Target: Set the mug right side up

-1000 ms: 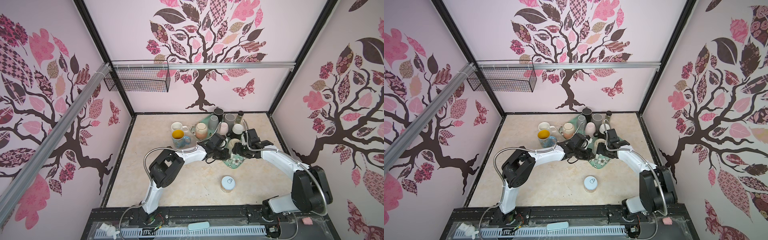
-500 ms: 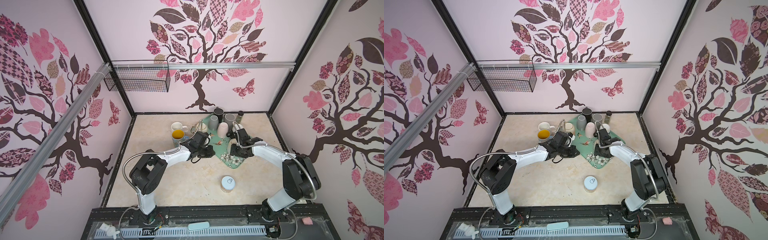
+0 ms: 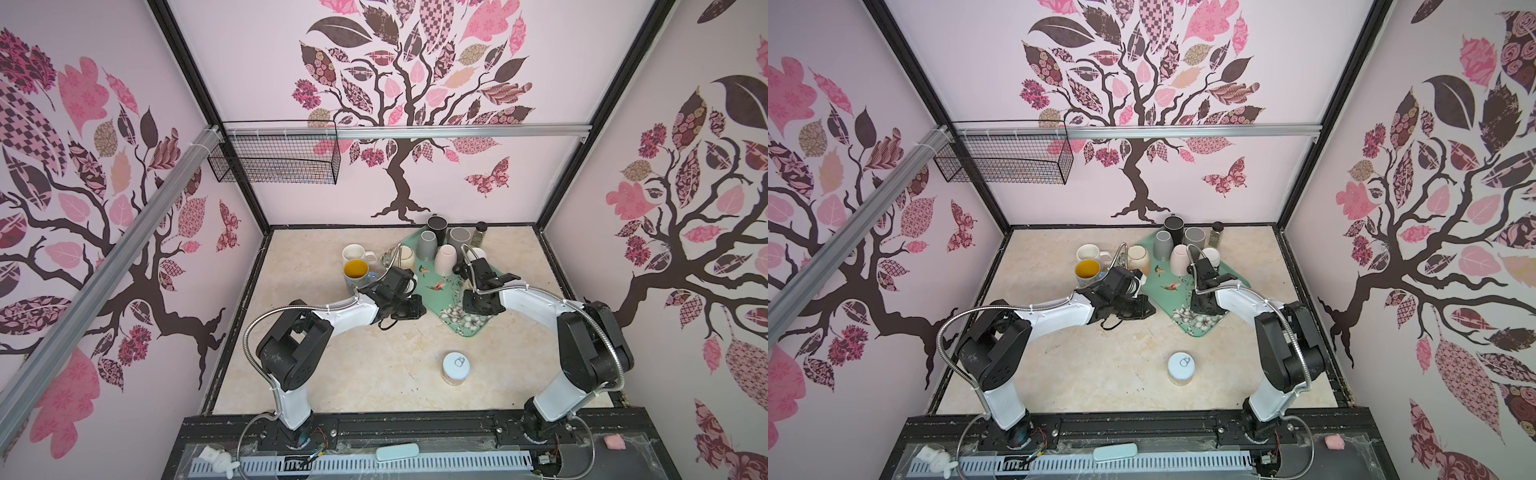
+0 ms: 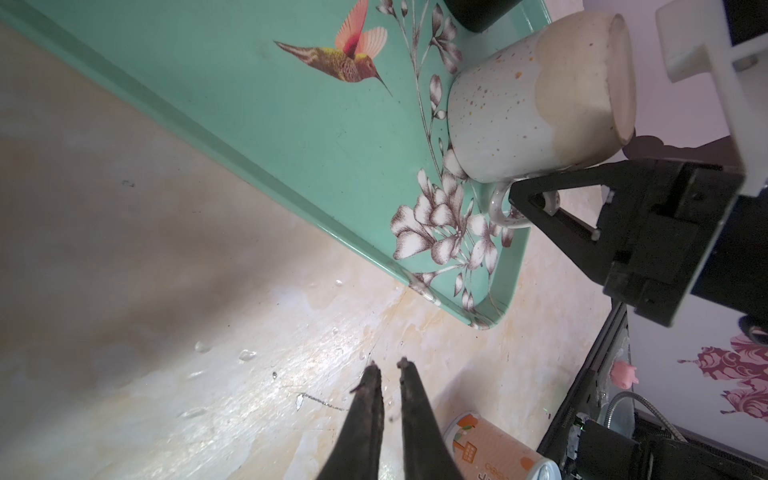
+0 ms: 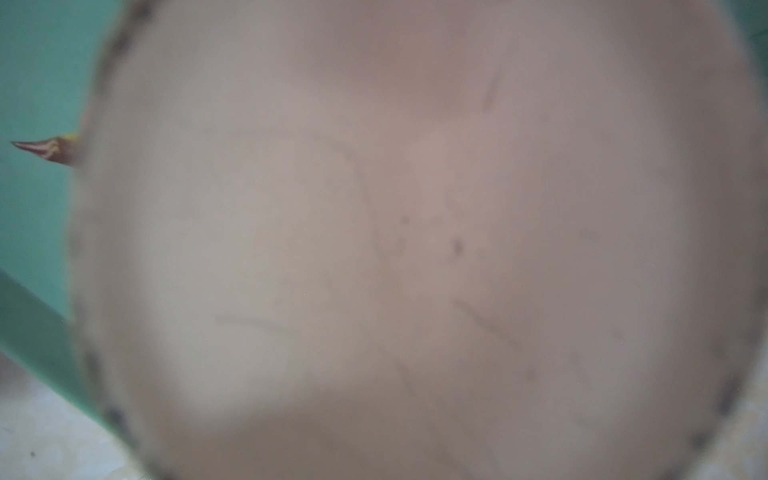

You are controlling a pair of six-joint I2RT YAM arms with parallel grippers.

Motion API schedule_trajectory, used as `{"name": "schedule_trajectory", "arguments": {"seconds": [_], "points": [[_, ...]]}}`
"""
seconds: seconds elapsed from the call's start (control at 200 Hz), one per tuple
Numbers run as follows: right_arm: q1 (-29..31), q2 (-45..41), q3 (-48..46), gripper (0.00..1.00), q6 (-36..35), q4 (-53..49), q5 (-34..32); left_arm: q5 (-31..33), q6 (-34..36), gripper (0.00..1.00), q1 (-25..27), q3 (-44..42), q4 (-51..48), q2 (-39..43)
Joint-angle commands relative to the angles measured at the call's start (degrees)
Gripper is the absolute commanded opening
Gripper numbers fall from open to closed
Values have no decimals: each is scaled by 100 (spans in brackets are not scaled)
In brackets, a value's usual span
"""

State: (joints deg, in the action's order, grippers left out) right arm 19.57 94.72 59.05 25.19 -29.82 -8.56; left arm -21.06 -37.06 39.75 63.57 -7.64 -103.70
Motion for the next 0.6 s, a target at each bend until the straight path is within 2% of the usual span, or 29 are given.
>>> {"name": "schedule_trajectory", "arguments": {"seconds": [0.0,0.04,0.23,0.43,0.595], "points": [[-15,-50,251,5,-144,-196,-245,-10,96,13,-27,-157,164,158],[-16,-58,263,0,-188,-207,-267,-8,102,13,-28,-158,158,165],[-13,-293,292,0,-305,-149,-197,5,52,15,-78,-176,149,281],[-19,-1108,-33,0,-238,543,471,-50,139,19,-270,-249,147,700],[-19,-1782,-328,0,5,1241,971,53,239,25,-645,-413,43,1291]]}}
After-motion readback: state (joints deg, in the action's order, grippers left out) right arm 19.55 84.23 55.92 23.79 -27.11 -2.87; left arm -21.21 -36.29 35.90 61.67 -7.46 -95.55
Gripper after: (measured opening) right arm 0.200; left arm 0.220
